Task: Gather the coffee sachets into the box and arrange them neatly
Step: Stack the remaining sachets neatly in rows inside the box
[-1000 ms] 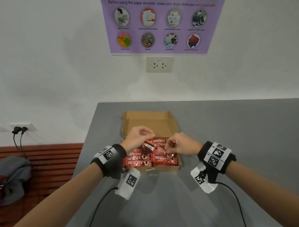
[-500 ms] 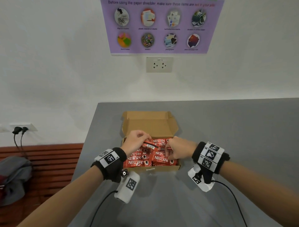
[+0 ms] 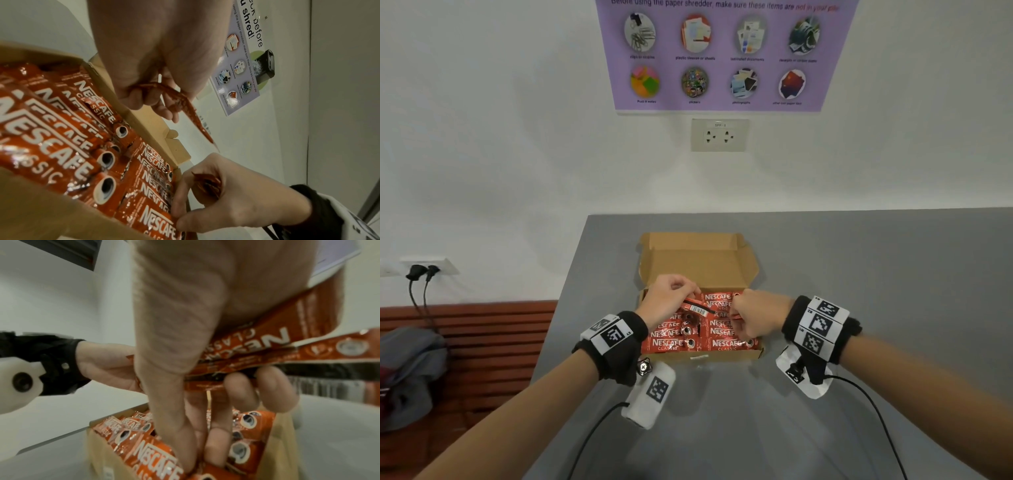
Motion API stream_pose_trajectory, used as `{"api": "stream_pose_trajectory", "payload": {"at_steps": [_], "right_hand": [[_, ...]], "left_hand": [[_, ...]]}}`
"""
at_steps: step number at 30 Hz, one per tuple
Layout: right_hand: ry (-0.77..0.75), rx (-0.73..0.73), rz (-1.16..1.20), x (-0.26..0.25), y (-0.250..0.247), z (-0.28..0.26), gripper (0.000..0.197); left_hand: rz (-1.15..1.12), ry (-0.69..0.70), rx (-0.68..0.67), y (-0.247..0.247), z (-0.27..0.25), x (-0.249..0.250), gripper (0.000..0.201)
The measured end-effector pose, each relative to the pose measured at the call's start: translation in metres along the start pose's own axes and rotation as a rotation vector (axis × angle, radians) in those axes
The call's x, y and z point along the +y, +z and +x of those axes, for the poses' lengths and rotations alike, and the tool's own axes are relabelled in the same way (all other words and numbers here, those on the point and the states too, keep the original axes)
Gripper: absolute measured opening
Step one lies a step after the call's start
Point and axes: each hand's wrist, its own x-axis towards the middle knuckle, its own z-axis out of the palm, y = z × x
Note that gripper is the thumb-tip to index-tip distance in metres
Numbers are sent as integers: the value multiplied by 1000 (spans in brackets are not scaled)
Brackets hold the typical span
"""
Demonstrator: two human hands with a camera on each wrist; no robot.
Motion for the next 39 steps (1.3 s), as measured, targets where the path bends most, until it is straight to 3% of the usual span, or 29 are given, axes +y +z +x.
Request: {"api": "stream_pose_trajectory", "payload": {"at_steps": [4,10,14,18,21,23,26,29,32,35,37,39], "right_hand": [[23,-32,-4,3,-2,2,20],[3,162,107,3,-5,4,10],[-29,163,98,1,5,8,10],[52,479,333,5,-7,14,25],[-24,515,465,-12,-10,20,30],[-38,536,500,-20,-7,24,21],[14,678,573,-20,-7,28,10],[52,780,543,-19,-8,32,29],[97,785,600,-19,-11,32,48],[47,706,678,-22,-17,29,30],[-11,665,635,-25,-18,26,17],[-53,627,641,-25,-18,23,16]], "left_hand": [[33,14,8,0,2,-3,20],[35,16,89,-5,6,-5,21],[-15,11,168,-7,6,-1,29],[-54,6,180,-6,5,6,30],[15,76,120,0,5,10,25],[-38,116,81,2,5,10,27],[-48,183,102,-4,1,7,23],[-131,231,188,-13,-1,6,23],[-214,216,163,-23,0,9,21],[-148,189,104,-29,-2,10,17],[-88,199,182,-31,-3,7,16],[-148,165,215,-33,-3,4,13]]}}
